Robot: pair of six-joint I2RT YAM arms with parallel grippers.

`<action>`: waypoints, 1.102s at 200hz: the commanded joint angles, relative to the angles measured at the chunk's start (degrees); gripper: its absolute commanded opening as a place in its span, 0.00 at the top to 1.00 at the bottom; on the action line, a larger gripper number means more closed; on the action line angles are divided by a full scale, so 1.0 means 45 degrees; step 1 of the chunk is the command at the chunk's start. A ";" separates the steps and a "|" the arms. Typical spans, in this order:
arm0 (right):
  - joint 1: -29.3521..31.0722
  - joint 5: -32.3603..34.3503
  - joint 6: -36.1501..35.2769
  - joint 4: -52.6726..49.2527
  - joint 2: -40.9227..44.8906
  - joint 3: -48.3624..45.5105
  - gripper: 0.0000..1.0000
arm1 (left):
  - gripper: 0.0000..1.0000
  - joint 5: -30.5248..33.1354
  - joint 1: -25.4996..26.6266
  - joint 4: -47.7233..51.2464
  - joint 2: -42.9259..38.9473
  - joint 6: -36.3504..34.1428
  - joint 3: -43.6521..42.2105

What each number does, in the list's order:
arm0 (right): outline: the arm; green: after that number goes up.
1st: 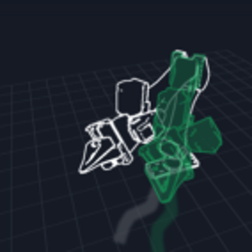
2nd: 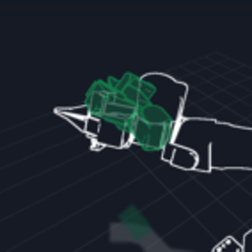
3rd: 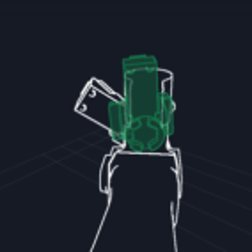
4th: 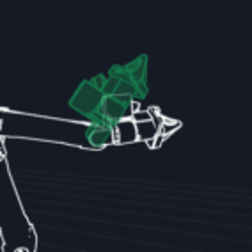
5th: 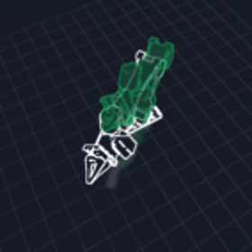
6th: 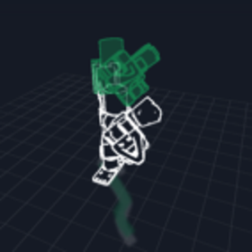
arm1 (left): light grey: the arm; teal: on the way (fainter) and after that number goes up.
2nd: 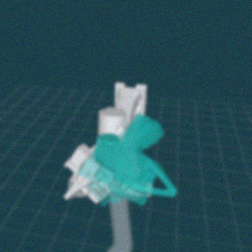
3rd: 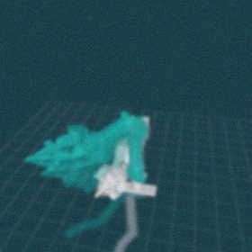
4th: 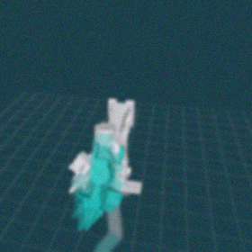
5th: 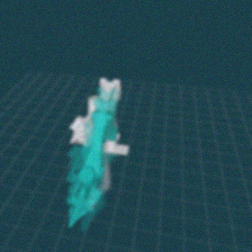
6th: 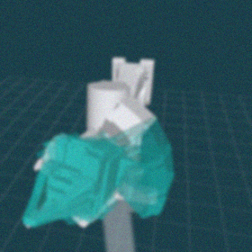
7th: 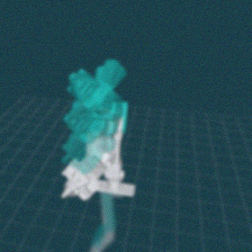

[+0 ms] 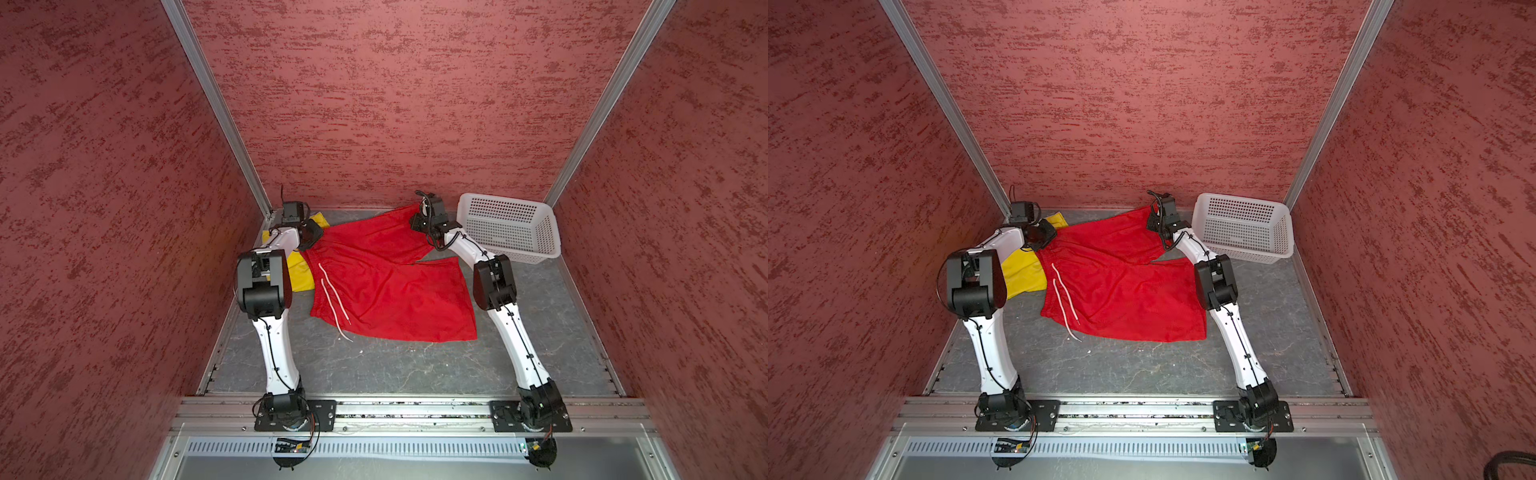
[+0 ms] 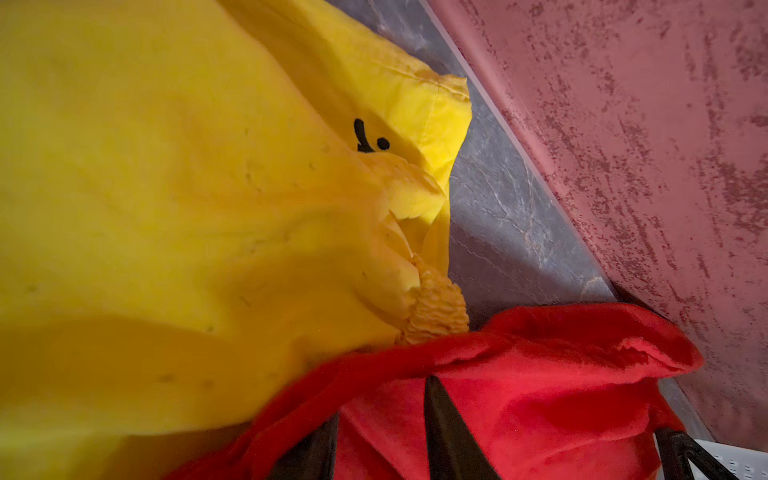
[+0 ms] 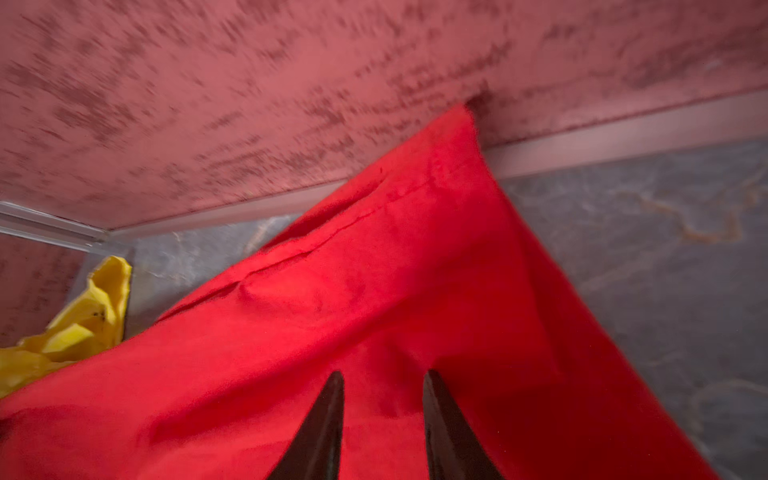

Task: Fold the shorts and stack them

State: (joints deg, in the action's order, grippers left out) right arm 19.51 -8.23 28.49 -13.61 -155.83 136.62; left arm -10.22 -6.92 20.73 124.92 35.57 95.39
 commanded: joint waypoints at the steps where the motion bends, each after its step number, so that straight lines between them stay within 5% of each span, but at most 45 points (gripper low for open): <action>1: 0.0020 0.0254 -0.0061 0.1012 0.1816 -0.1763 0.63 | 0.63 -0.0589 -0.0067 -0.0437 -0.0057 0.0297 0.0065; 33: 0.0020 0.1617 -0.0394 0.1088 0.3705 -0.4900 0.62 | 0.59 -0.1191 0.0068 -0.0685 -0.0689 0.0435 -0.0391; 96: 0.0016 0.2635 -0.0301 0.0621 0.4731 -0.7627 0.61 | 0.26 -0.1434 0.1012 -0.0398 -0.2721 0.0261 -0.1588; 141: 0.0021 0.3008 -0.0076 0.0707 0.5652 -0.9555 0.61 | 0.24 -0.1346 0.1686 0.0066 -0.4093 0.0049 -0.2566; 220: -0.0030 0.4359 0.1025 0.1927 1.0378 -1.6687 0.62 | 0.24 -0.0986 0.2912 0.0432 -0.6070 -0.0248 -0.5601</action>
State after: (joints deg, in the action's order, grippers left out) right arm 19.75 7.27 30.15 -5.80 -113.97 67.79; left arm -15.55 4.62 21.65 99.33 36.07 73.19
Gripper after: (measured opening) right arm 0.386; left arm 0.764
